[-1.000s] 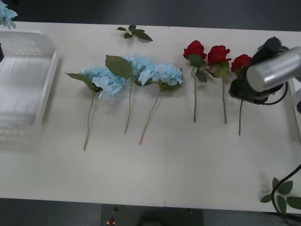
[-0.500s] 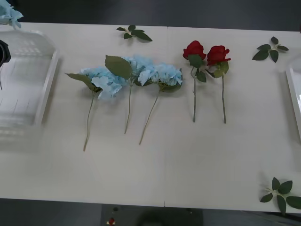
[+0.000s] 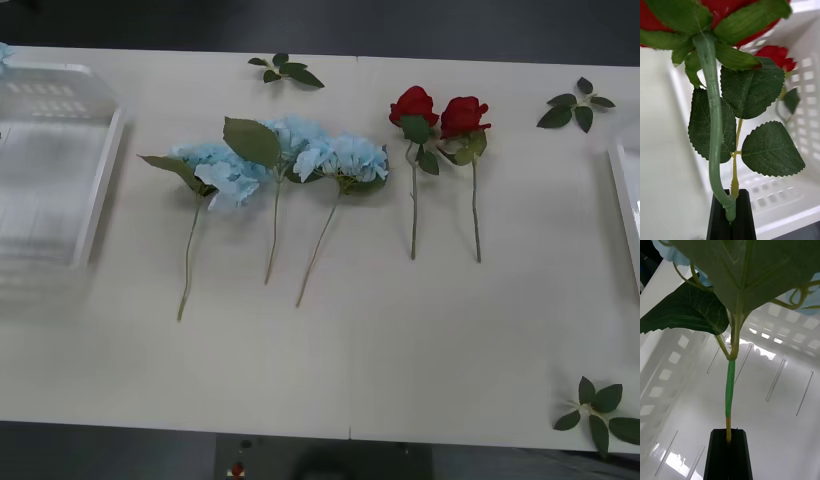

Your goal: Put the red flowers into the right box and the blue flowers into the left box

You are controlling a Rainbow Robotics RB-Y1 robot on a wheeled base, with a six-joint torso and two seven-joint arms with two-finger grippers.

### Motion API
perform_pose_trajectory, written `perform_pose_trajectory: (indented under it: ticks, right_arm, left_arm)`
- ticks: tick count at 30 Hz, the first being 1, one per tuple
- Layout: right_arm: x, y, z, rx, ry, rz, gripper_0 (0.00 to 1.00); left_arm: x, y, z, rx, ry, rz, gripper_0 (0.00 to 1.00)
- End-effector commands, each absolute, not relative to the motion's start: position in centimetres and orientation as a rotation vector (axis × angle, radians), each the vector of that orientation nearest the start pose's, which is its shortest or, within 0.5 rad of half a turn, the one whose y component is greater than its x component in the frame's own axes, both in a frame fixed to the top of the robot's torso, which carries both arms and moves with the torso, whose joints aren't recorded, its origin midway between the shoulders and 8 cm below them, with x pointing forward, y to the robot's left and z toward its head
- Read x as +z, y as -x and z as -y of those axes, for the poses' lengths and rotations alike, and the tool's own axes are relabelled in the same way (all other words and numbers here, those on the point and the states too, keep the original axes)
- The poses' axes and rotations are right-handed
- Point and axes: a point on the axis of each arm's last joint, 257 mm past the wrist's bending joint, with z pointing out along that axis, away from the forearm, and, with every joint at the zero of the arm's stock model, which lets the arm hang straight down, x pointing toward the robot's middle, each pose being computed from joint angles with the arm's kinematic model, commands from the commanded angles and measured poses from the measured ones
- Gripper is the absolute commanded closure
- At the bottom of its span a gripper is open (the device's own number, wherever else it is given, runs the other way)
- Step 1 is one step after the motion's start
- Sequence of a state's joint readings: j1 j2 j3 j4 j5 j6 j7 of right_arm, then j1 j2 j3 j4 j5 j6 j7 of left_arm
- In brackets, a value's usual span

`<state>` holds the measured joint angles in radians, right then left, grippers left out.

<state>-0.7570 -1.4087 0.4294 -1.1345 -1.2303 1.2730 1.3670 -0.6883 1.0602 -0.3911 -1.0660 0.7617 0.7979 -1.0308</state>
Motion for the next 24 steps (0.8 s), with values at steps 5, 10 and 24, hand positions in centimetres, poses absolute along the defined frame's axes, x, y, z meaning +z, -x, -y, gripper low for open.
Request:
perform_pose_trajectory:
  ticks: [5,10,24]
  right_arm:
    - [-9.9,-48.7,67.2,-0.443,-0.281,-2.515,0.99]
    - [-13.3,-48.9,70.2,-0.540,-0.274,-2.491,0.99]
    - [-16.8,-50.1,70.5,-0.595,-0.270,-2.460,0.97]
  left_arm:
    - [-13.6,-59.8,-56.4,0.157,0.564,-2.137,1.00]
    - [-14.8,-59.1,-56.9,0.172,0.565,-2.147,1.00]
    - [-16.0,-58.5,-57.1,0.179,0.570,-2.164,0.18]
